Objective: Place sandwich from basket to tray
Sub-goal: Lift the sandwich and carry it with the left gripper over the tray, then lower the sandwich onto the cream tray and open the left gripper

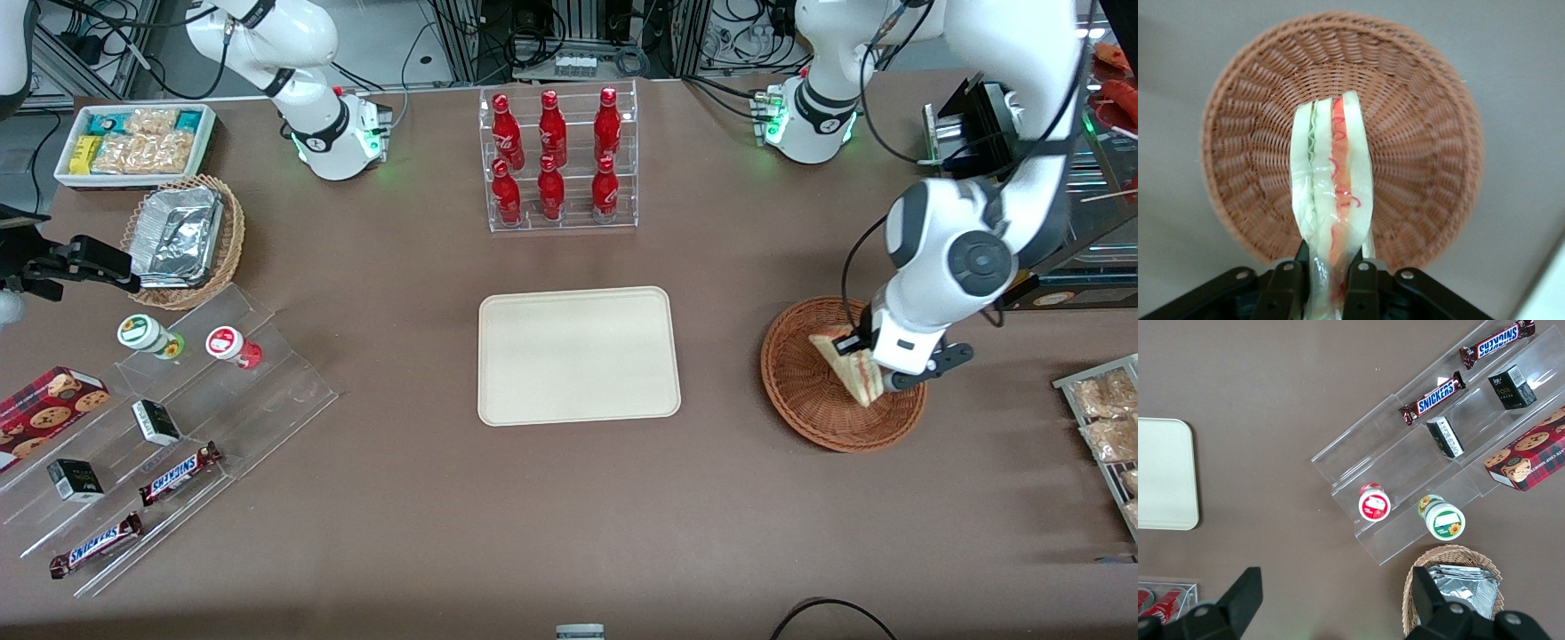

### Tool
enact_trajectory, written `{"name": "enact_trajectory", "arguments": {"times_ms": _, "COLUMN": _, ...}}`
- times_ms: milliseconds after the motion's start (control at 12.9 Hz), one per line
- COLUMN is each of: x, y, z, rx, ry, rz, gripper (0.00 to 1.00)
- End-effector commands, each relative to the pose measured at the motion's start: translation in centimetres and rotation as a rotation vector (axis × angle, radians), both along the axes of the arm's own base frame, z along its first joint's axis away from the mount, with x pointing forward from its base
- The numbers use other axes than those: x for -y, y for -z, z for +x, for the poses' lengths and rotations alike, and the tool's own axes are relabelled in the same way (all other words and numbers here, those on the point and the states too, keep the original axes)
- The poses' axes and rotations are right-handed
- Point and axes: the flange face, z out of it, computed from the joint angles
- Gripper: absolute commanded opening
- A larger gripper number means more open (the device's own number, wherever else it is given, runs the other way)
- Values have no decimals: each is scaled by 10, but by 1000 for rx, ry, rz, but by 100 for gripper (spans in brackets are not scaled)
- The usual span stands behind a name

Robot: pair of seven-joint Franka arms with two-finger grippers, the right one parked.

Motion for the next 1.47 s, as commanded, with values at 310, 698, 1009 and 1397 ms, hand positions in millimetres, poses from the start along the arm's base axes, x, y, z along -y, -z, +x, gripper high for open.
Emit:
{"name": "enact_trajectory", "arguments": {"times_ms": 310, "x": 144, "y": -140, "z": 3, "rx": -2, "ry": 204, "rz": -9, "gripper": 0}}
{"name": "enact_trajectory", "arguments": {"times_ms": 698, "x": 256, "y": -112, "z": -14, "rx": -29, "ry": 360, "rz": -53, "gripper": 0}}
{"name": "enact_trajectory", "arguments": {"times_ms": 1009, "x": 336, "y": -67, "z": -17, "rx": -46, "ry": 401, "rz": -46, "gripper": 0}}
{"name": "enact_trajectory", "arguments": {"times_ms": 1397, "x": 410, "y": -3, "z": -34, "rx": 22, "ry": 424, "rz": -85, "gripper": 0}}
